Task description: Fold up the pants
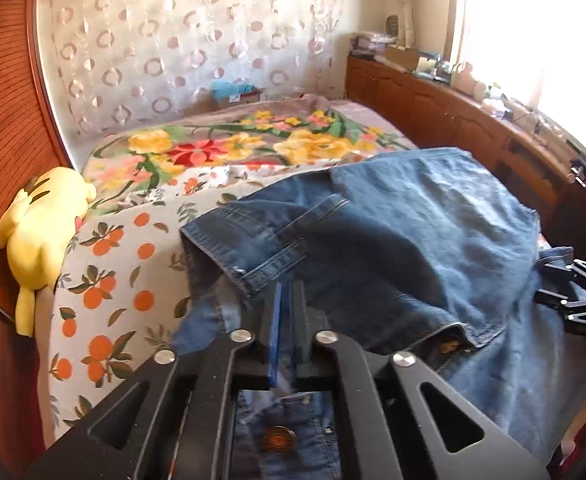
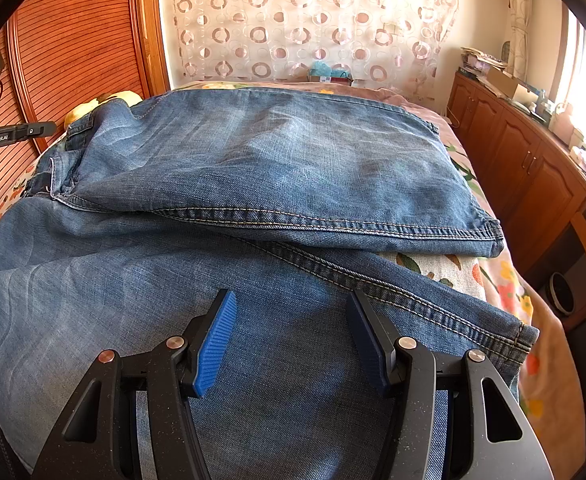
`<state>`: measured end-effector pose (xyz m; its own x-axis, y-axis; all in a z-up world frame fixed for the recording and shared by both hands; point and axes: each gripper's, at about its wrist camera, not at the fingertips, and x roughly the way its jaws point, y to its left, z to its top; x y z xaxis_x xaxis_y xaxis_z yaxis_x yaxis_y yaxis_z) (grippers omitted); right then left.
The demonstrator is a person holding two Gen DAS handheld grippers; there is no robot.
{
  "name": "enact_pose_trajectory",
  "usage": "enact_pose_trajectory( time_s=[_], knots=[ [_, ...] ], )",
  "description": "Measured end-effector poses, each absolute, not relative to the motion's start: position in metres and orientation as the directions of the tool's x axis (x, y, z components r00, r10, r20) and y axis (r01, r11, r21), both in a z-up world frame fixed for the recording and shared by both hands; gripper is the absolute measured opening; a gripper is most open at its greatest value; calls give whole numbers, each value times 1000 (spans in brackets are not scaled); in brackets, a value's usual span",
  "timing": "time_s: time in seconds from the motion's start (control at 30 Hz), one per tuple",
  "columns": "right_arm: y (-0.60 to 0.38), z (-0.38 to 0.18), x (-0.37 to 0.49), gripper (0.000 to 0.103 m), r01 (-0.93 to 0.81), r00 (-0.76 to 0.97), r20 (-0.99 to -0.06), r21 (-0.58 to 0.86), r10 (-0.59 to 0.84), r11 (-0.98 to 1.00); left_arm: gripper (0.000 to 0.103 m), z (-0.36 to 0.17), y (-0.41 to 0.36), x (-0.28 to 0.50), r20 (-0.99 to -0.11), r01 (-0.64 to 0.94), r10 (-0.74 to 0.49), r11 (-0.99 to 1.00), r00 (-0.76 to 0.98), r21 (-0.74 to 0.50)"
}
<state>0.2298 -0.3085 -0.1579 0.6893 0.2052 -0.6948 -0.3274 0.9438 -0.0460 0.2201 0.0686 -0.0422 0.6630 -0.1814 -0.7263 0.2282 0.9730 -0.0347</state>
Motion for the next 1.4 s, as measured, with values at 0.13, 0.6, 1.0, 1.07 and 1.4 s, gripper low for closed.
enact_pose_trajectory(
  time_s=[0.13, 0.6, 1.0, 1.07, 1.4],
  knots=[
    [-309, -158, 230, 59, -328, 689, -695, -46, 206, 944, 37, -60, 78, 234, -766, 189, -158, 981, 624, -48],
    [-308, -158, 229, 59, -328, 689, -694, -44, 207, 944, 19, -86, 75, 265, -783, 206, -209, 973, 586, -106],
    [-307, -158, 229, 59, -328, 689, -694, -43, 208, 944, 5, -41, 75, 235, -709, 244, -253, 963, 658, -117],
    [-306, -158, 229, 59, -328, 689, -694, -44, 207, 944, 5, -26, 72, 227, -693, 262, -264, 958, 671, -112],
    [-307, -158, 229, 59, -329, 689, -694, -44, 208, 943, 5, 36, 86, 213, -642, 234, -239, 968, 729, -95]
  ],
)
